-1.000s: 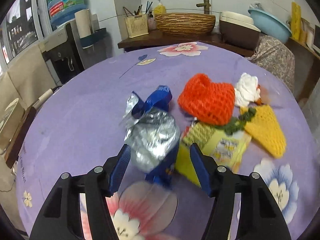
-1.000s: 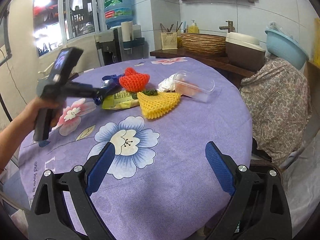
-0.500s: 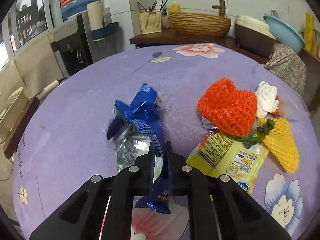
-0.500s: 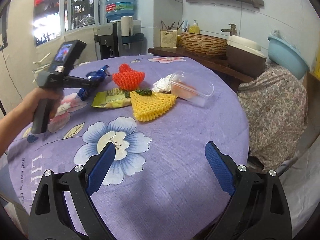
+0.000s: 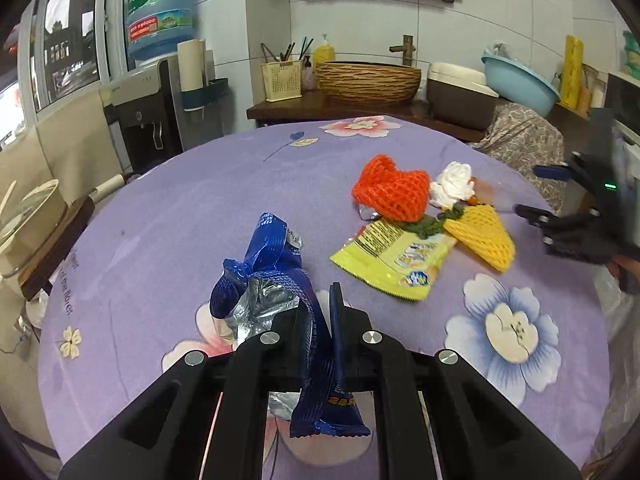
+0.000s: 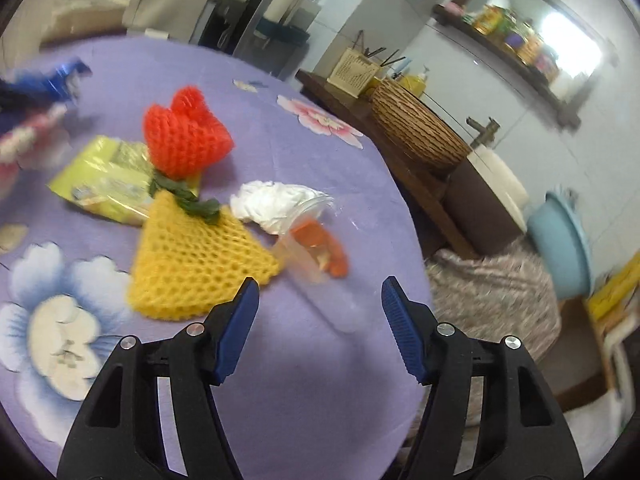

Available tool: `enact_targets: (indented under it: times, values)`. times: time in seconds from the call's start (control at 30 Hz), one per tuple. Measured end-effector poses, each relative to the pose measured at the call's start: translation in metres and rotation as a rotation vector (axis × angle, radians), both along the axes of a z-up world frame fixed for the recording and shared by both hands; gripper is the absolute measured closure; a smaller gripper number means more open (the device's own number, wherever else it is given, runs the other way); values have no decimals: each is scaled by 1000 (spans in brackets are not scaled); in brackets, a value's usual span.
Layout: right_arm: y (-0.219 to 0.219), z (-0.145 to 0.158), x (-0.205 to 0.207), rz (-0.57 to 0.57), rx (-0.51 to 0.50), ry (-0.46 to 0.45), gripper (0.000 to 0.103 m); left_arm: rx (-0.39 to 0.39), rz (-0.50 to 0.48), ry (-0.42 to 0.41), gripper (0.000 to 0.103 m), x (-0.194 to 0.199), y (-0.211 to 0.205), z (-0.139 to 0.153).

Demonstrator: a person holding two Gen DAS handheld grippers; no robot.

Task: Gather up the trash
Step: 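Grasp the blue wrapper with the left tool while the right tool grasps the clear plastic box, then carry the blue wrapper and clear box over the black bin with both tools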

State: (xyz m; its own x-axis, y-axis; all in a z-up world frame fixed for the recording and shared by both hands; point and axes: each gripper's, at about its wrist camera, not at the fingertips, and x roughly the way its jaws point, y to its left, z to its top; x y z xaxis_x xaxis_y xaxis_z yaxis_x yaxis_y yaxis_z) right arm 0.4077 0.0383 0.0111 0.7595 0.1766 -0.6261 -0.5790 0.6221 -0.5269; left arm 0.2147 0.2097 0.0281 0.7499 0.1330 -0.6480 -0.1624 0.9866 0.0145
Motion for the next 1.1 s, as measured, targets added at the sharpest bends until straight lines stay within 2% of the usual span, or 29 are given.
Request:
enact_targets:
  times: [0.17,0.23,0.27,0.3,0.33,0.4,0.5,0.8,0.93,1.1]
  values:
    - [14,-23,16,36,-161,-14,60,-23,-16,5,93,-19,-6,-4]
    - [17,-31,17,44,-216,-49,64,-33,-20,10,93,-22,-8,-8]
    - [18,-34,17,47,-235,-64,72,-35,-22,14,93,-23,-9,-10]
    - [18,-37,17,50,-247,-67,78,-37,-22,16,93,-24,-10,-11]
    - [18,-39,18,51,-254,-59,90,-36,-22,14,93,-25,-12,-12]
    - [15,-40,17,43,-236,-51,93,-18,-20,1,93,-28,-16,-12]
    - [8,-36,12,29,-177,-54,97,9,-25,-13,93,-31,-25,-13]
    - [-33,-9,-18,7,120,2,97,-38,-86,-43,93,-34,-58,-8]
    - [-66,4,-44,3,282,61,97,-58,-142,-60,93,-36,-86,-4]
    - [-110,9,-79,-29,428,120,97,-58,-232,-80,93,-37,-132,0]
